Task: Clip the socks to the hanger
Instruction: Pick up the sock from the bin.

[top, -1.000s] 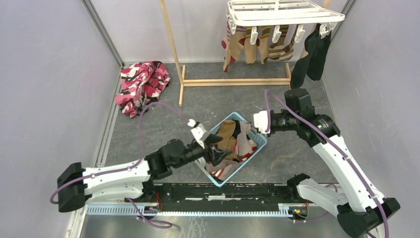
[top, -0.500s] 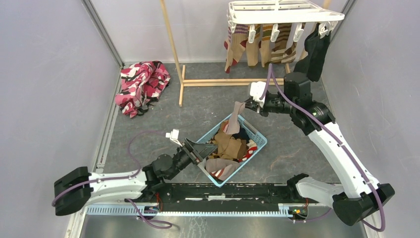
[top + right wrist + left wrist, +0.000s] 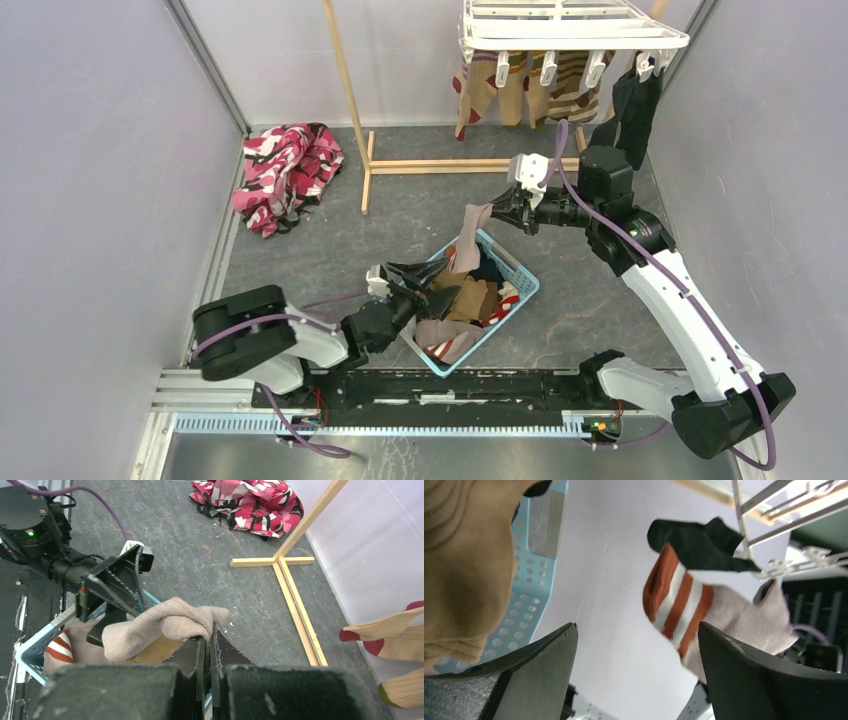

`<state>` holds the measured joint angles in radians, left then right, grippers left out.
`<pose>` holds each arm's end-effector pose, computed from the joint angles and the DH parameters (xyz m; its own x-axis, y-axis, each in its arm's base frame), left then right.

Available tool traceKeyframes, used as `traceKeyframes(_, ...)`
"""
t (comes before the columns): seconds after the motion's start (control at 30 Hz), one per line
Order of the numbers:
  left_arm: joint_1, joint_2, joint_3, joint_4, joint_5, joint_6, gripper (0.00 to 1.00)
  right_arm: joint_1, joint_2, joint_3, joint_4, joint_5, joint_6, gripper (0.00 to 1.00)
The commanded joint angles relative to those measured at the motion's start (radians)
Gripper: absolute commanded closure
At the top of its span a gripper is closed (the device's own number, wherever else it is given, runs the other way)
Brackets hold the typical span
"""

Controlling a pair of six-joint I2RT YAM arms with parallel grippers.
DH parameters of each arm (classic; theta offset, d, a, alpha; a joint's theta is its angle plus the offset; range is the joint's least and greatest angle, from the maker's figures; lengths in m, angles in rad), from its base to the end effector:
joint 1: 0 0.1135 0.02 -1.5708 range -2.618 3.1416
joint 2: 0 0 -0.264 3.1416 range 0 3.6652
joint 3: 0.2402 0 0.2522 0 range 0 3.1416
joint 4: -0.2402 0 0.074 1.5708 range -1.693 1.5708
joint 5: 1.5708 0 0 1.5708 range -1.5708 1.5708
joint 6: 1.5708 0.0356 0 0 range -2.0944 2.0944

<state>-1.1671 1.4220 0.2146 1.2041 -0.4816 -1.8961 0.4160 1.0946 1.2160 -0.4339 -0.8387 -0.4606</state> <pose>0.1053 -0.2046 0.1666 -0.5995 -0.7345 0.3181 -0.2035 -0.2445 -0.9480 0.1978 0.1163 0.4073 0.1559 -0.2559 -0.9540 -0.9469 0.2363 -0.2181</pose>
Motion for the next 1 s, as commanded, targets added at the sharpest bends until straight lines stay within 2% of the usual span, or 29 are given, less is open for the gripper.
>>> traceKeyframes(0.0,0.004,0.126,0.01,0.286,-0.148,-0.185,0.08,-0.013,-0.056,-0.043,0.058,-0.049,0.04,1.0)
traceKeyframes(0.13,0.006,0.241,0.047,0.391,-0.142,-0.205,0.16,-0.024,-0.085,-0.087,0.069,-0.073,0.04,1.0)
traceKeyframes(0.27,0.009,0.343,0.094,0.5,-0.113,-0.22,0.44,-0.046,-0.121,-0.128,0.074,-0.092,0.035,1.0)
traceKeyframes(0.33,0.016,0.377,0.118,0.532,-0.069,-0.234,0.5,-0.059,-0.143,-0.149,0.064,-0.094,0.02,1.0)
traceKeyframes(0.4,0.022,0.379,0.129,0.533,-0.043,-0.211,0.57,-0.07,-0.161,-0.168,0.047,-0.094,0.001,1.0)
traceKeyframes(0.5,0.032,0.365,0.128,0.533,-0.019,-0.177,0.77,-0.095,-0.189,-0.196,0.026,-0.089,-0.023,1.0)
traceKeyframes(0.63,0.053,0.316,0.095,0.533,-0.01,-0.116,0.96,-0.15,-0.214,-0.225,0.001,-0.09,-0.051,1.0)
traceKeyframes(0.77,0.08,0.241,0.053,0.533,0.0,0.005,0.98,-0.199,-0.231,-0.265,-0.023,-0.099,-0.084,1.0)
traceKeyframes(0.87,0.126,0.176,0.02,0.532,0.044,0.164,0.98,-0.214,-0.24,-0.284,-0.074,-0.08,-0.153,0.97)
traceKeyframes(0.97,0.198,0.09,-0.007,0.52,0.144,0.384,0.98,-0.216,-0.241,-0.289,-0.191,-0.065,-0.286,0.7)
